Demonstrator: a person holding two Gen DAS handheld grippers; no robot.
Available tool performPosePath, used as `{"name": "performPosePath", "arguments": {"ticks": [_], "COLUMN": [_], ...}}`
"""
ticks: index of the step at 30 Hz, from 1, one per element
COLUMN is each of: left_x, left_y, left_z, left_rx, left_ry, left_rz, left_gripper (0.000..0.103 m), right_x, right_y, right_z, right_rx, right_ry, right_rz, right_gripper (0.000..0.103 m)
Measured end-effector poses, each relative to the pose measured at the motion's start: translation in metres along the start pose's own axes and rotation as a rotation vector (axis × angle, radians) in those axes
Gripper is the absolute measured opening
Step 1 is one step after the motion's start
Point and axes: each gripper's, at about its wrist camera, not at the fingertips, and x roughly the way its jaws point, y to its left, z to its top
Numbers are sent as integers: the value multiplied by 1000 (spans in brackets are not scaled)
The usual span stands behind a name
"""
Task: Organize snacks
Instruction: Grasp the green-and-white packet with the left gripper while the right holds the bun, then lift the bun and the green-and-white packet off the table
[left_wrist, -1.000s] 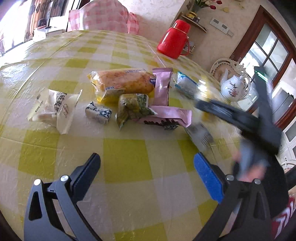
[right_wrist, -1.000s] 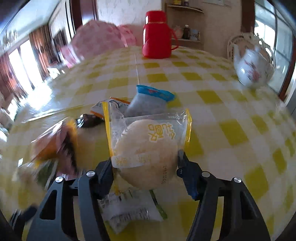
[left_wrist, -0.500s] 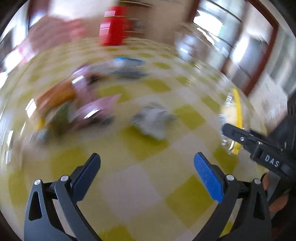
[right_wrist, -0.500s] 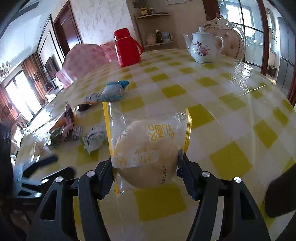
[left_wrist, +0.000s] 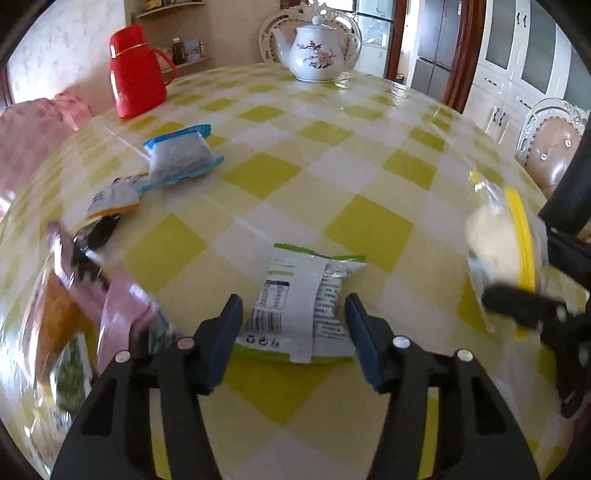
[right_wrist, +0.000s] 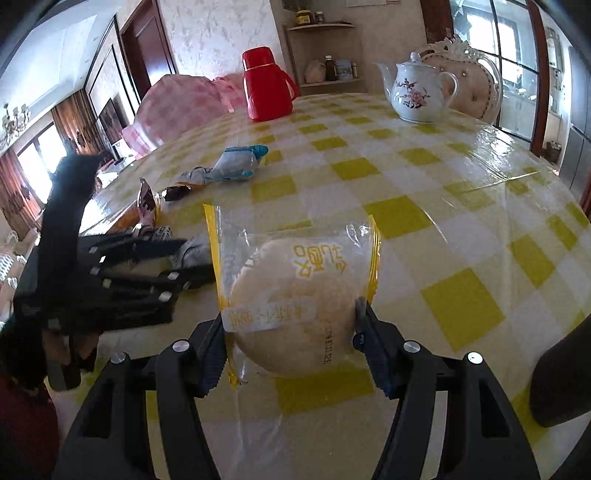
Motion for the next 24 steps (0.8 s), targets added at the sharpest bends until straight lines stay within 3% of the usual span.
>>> {"name": "performPosePath", "arguments": {"ticks": [10, 18, 24], "left_x": [-31, -70, -70], "left_y": [-33, -29, -25], "left_z": [-5, -36, -66], "left_rx": [-34, -193, -205], "left_ry": [-41, -120, -39], "left_rz": [40, 66, 29], "left_gripper": [56, 56, 59], "right_x": [-1, -19, -30], "right_y": [-1, 4, 7], "right_z": [0, 0, -11], "right_rx": [-12, -16, 15], "right_ry": [-14, -84, -88], "right_rz": [-52, -59, -44], "right_gripper": [62, 61, 61]}}
